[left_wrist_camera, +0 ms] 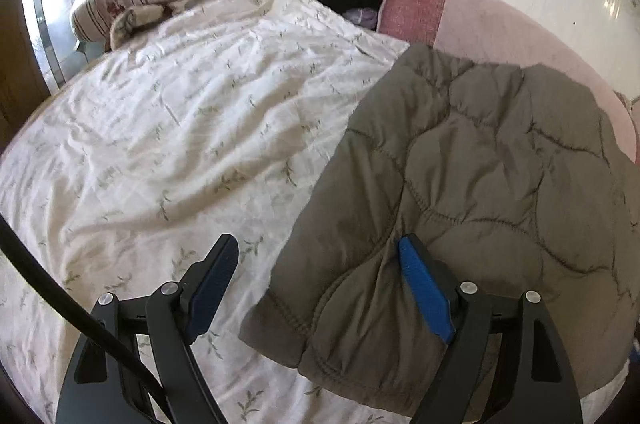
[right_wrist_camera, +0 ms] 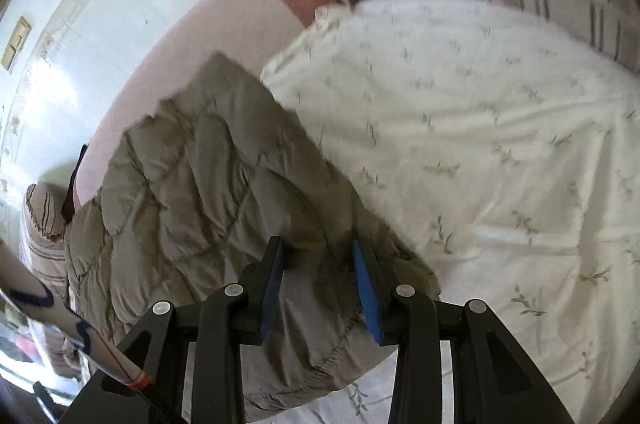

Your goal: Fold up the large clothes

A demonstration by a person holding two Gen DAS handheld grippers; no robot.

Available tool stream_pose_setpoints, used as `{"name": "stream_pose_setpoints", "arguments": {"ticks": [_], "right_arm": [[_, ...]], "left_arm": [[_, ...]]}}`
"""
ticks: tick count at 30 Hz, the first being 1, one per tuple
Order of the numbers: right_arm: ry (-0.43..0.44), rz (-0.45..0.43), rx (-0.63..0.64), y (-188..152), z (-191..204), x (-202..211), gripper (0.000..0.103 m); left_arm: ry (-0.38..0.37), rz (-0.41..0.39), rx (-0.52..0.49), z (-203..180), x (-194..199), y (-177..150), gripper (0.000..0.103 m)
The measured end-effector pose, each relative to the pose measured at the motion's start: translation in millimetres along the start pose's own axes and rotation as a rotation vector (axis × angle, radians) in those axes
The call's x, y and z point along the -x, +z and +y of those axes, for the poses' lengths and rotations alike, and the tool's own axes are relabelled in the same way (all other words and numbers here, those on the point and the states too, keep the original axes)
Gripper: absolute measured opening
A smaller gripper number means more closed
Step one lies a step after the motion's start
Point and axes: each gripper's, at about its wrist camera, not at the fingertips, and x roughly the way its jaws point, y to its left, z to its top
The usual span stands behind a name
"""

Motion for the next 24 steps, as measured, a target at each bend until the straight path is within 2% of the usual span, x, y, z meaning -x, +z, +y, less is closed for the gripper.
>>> {"name": "stream_pose_setpoints", "arguments": {"ticks": [4, 7, 10, 11, 14, 18, 24], "right_arm": [[0.024, 0.008, -0.013, 2, -5, 4, 0.039], [0.041, -0.033, -0.052, 8, -13, 19, 0.040], [0.006, -0.045, -0.073, 14, -24, 22, 0.052], [-0.005, -0.041, -0.092, 14, -29, 22, 0.053], [0.023, -0.004, -0.138, 15, -41, 19, 0.053], [0.042, 0.012, -0.183, 13, -51, 17, 0.069], [0.068, 0.047, -0.233, 9, -57, 8, 0.070]], "left_arm": [[-0.003, 0.006, -0.006, 1, -1, 1, 0.084], [-0.031, -0.007, 0.040, 10, 7, 5, 0.084], [-0.023, -0.033, 0.073, 20, 15, 11, 0.084], [-0.014, -0.037, 0.083, 23, 16, 12, 0.084], [-0.016, 0.004, 0.115, 31, 9, 14, 0.084], [-0.060, 0.071, 0.176, 38, -2, 10, 0.085], [-0.094, 0.114, 0.235, 46, -10, 5, 0.089]]}}
